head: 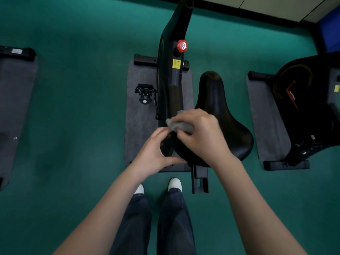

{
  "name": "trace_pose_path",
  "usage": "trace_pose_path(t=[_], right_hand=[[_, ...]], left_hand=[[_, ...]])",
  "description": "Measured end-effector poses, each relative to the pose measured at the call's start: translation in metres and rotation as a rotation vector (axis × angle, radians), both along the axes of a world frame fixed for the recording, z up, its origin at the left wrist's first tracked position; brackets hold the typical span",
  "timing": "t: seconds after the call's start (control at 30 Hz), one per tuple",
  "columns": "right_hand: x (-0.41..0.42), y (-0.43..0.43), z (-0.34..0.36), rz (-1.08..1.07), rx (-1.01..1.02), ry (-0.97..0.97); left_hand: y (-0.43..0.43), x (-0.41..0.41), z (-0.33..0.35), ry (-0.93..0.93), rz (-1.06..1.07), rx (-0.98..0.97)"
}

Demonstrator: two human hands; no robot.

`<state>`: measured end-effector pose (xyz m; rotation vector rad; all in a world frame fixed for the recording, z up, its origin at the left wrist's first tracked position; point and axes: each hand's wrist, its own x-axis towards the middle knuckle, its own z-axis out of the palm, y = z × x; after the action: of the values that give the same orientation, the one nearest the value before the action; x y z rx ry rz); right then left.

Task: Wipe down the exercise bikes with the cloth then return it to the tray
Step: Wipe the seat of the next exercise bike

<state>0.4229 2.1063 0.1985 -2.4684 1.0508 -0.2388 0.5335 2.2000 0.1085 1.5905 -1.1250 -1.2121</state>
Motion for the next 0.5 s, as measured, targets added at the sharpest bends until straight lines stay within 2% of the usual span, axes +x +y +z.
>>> trace_pose_path(t=[0.13, 0.27, 0.5], right_hand=[[-0.017, 0.022, -0.003, 0.137, 0.022, -0.106], [-0.042, 0.046, -0.014, 0.196, -0.061, -0.232], [-0.084, 0.059, -0.034, 0.271, -0.267, -0.241]], left_hand=[[0.002, 0.002, -0.006, 0.047, 0.038, 0.027], [0.002, 0.006, -0.006, 0.103, -0.006, 0.013], [0.0, 0.006, -0.001, 0.104, -0.013, 0.043]])
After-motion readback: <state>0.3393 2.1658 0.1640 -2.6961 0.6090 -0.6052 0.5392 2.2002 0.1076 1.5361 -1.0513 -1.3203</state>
